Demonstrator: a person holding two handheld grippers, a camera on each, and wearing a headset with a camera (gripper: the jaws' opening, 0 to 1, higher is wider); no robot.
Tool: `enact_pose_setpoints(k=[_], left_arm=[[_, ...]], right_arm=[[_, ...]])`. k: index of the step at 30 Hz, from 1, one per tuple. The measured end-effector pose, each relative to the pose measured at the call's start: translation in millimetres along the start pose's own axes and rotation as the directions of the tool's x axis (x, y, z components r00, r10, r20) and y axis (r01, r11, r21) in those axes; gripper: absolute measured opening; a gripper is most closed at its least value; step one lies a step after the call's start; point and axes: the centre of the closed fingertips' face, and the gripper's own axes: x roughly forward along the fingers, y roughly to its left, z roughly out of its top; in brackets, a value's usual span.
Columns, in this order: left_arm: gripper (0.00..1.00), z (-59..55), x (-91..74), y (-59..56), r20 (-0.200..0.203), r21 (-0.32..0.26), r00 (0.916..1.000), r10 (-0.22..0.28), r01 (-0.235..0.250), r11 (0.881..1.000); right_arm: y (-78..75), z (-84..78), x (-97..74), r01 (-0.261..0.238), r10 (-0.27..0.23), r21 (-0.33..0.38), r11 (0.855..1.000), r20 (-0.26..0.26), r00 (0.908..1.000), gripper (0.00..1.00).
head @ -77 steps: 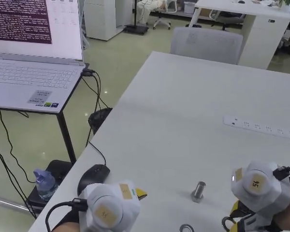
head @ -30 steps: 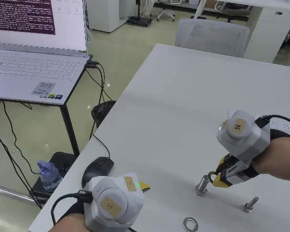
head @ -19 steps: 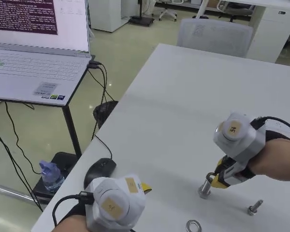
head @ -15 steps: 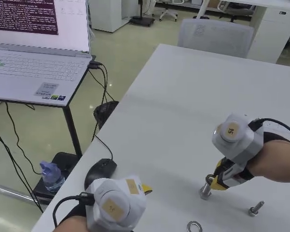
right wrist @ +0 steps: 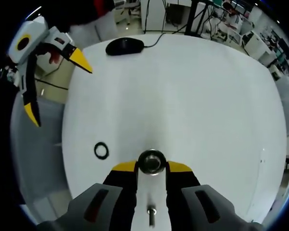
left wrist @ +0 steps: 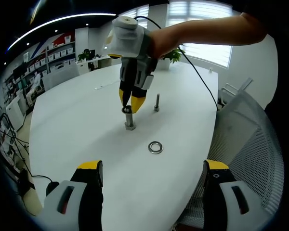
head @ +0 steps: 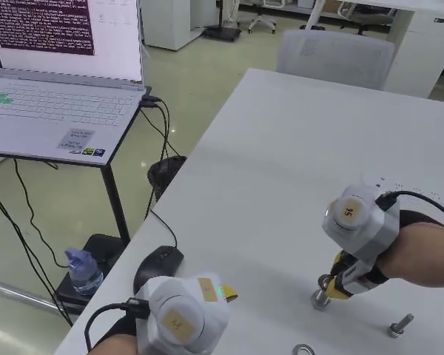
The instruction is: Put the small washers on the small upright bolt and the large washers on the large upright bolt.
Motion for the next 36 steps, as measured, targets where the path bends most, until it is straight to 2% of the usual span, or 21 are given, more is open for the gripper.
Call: enact_pose_setpoints(k=[26,36], left_arm=[[0.86,0.1,3.6,2.2,-0.008,-0.004,1.0,-0.003,0.003,1.0],[0.85,-5.5,2.5,1.6,-0.013,-0.01,0.9999,-0.001,0.001,1.0]], right_arm=[[-4.2,-14.3,32.1,-0.016,0.016,0.021,1.0,-0.03,0.9994,0.22],[-3.4,-15.3,40.3,-0.014,0.015,0.018,1.0,-0.031,0.9994,0.23]])
